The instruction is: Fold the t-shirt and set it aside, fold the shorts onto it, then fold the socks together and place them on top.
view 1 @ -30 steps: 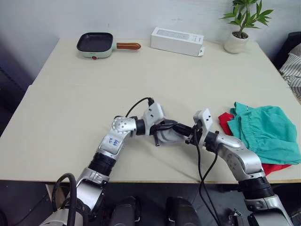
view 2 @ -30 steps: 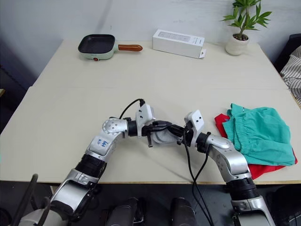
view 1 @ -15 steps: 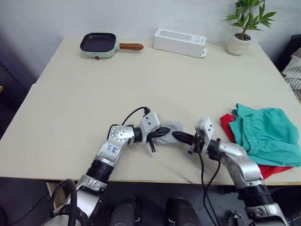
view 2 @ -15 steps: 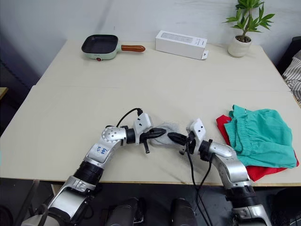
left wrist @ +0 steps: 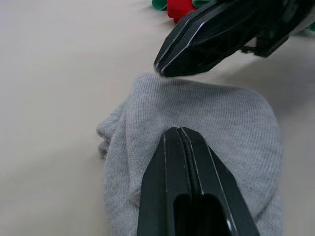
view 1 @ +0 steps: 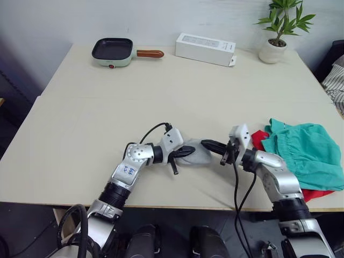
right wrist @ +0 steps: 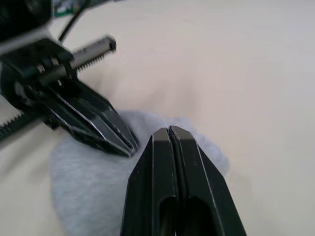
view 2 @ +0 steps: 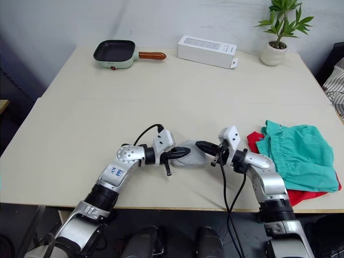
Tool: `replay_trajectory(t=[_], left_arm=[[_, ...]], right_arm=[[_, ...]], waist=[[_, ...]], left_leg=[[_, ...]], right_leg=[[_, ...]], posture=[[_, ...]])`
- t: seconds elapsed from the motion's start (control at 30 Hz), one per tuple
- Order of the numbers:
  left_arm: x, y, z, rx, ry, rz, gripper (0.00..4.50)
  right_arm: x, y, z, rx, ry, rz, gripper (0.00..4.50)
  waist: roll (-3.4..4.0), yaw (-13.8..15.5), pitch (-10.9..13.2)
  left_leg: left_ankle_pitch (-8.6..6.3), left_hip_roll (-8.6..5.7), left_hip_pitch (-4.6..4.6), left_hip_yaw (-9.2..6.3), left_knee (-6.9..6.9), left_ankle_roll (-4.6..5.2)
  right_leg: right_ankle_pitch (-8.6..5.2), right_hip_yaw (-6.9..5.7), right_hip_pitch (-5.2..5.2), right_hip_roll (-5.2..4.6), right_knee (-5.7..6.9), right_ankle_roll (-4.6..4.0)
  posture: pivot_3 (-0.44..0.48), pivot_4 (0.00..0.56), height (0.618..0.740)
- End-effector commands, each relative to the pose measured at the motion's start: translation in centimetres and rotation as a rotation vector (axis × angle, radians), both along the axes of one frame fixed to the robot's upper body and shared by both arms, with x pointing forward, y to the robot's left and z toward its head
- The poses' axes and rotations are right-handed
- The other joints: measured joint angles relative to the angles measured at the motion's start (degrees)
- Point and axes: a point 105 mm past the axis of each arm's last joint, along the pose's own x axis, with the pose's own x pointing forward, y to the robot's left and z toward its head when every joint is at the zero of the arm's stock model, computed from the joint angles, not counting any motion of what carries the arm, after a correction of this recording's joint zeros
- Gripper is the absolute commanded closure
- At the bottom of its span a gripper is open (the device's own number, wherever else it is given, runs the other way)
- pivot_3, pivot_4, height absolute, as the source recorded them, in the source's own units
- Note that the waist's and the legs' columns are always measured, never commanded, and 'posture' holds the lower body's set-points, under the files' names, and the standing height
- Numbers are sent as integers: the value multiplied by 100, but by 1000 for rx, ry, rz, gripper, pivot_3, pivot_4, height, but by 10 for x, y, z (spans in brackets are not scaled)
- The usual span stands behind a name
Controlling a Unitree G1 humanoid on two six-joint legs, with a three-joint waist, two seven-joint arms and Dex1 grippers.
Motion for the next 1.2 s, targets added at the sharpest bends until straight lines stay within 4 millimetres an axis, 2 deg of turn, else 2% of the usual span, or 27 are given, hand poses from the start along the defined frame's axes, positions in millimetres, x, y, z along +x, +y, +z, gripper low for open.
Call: replay_trajectory(t=[0.03, 0.17, 0.27, 0.37, 0.4, 0.47, 0.57, 0.63, 0.7, 0.77, 0.9, 0.93, 1.0, 1.2], left_arm=[[-4, 1, -13, 31, 37, -16, 4500], [-1, 4, -13, 38, 32, -8, 4500], [1, 7, -13, 36, 27, -2, 4500], [1, 10, -11, 31, 13, 0, 4500], [1, 11, -11, 26, 10, 2, 4500], [2, 12, -11, 22, 6, 10, 4500], [2, 13, -13, 20, 1, 17, 4500], [2, 13, -13, 18, -2, 20, 4500], [3, 12, -13, 10, -4, 27, 4500], [3, 12, -13, 8, -6, 29, 4500], [2, 12, -14, 10, -6, 29, 4500], [2, 12, -14, 11, -5, 29, 4500], [2, 13, -14, 11, -5, 31, 4500], [-1, 16, -15, 20, 14, 15, 4500]], right_arm=[[9, -3, -8, -34, -7, -17, 4468], [23, -28, -5, -29, -3, -108, 4468], [23, -46, -3, -84, 18, -119, 4468], [17, -55, 15, 5, 164, -80, 4468], [14, -55, 24, 67, 238, -60, 4315], [5, -53, 34, 149, 385, -13, 3873], [-8, -48, 33, 168, 611, 24, 2873], [-15, -42, 26, 128, 710, 45, 2177], [-8, -36, 8, 35, 775, -26, 1492], [-6, -23, 4, 32, 800, -5, 794], [-2, 0, 8, 63, 809, 52, 794], [1, 6, 9, 77, 810, 50, 995], [1, 17, 12, 99, 822, 86, 1460], [0, 25, 12, 136, 836, 109, 3612]], waist=[[0, -8, 0], [0, -16, 0], [0, -1, 0], [1, -10, 0], [3, -16, 2], [6, -29, 3], [7, -22, 3], [7, -11, 3], [8, -19, 3], [11, -37, 1], [13, -43, 0], [13, -48, -1], [13, -52, -1], [13, -33, -1]], left_leg=[[0, -1, 1, 2, 1, 1], [-3, -1, 44, 5, -2, 3], [-4, 0, 45, 0, -2, 0], [-8, 0, 44, 2, -5, -3], [-9, 2, 44, 1, -5, -5], [-9, 6, 44, 1, -6, -6], [-11, 10, 44, -2, -6, -5], [-16, 11, 44, -7, -6, -4], [-26, 12, 44, -7, -6, 1], [-24, 11, 41, -2, -6, -4], [-24, 12, 44, 1, -6, -7], [-24, 12, 44, 1, -7, -7], [-23, 12, 44, 2, -7, -9], [-24, 9, 38, 2, -7, -6]], right_leg=[[0, 0, 3, 1, 0, 0], [0, 4, 44, -2, -9, 0], [0, 6, 44, -7, -6, 0], [0, 10, 39, -8, -8, 0], [0, 10, 39, -8, -7, -1], [-1, 10, 37, -7, -8, -3], [-4, 7, 37, -8, -8, -8], [-6, 5, 38, -9, -12, -11], [-6, 6, 37, -10, -13, -12], [-6, 9, 33, -10, -14, -12], [-6, 7, 35, -7, -11, -12], [-6, 7, 34, -7, -10, -12], [-6, 6, 33, -6, -7, -12], [-6, 4, 29, -7, -8, -11]], posture=[[0, 150, 740], [0, 150, 740], [0, 150, 740], [0, 150, 740], [0, 150, 740], [0, 150, 740], [0, 150, 740], [0, 150, 740], [0, 150, 740], [0, 150, 740], [0, 150, 740], [0, 150, 740], [0, 150, 740], [0, 150, 740]])
